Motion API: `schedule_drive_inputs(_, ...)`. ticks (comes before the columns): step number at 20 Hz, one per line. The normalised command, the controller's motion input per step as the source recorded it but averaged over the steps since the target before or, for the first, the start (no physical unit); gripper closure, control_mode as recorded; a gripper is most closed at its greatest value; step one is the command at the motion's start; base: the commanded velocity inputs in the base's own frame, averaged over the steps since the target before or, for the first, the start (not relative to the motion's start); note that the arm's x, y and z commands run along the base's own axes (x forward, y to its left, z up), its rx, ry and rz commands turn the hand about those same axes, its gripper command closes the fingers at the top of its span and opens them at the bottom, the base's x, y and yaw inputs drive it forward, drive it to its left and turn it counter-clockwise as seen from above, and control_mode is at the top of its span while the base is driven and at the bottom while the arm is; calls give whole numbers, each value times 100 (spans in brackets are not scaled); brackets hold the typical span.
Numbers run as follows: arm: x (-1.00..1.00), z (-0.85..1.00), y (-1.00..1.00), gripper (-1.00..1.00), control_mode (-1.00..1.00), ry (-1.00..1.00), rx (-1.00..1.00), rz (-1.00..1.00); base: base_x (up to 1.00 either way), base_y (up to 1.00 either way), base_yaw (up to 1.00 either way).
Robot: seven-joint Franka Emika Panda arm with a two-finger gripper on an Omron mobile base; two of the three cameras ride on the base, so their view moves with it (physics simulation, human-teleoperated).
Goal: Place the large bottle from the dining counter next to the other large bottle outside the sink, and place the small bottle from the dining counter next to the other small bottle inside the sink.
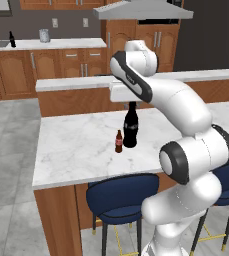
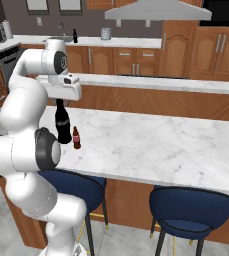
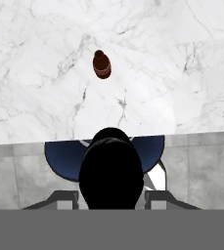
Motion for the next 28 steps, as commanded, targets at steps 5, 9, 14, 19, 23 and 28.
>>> schedule_drive_inputs(5,0,0,0,100,-100,0,0,0,0,0,0)
schedule_drive_inputs(9,0,0,0,100,-100,0,0,0,0,0,0)
schedule_drive_inputs(14,0,0,0,100,-100,0,0,0,0,0,0)
schedule_drive_inputs(19,0,0,0,100,100,0,0,0,-1,0,0)
schedule_drive_inputs(23,0,0,0,100,100,0,0,0,-69,7,0)
schedule_drive_inputs(28,0,0,0,100,100,0,0,0,-98,44,6)
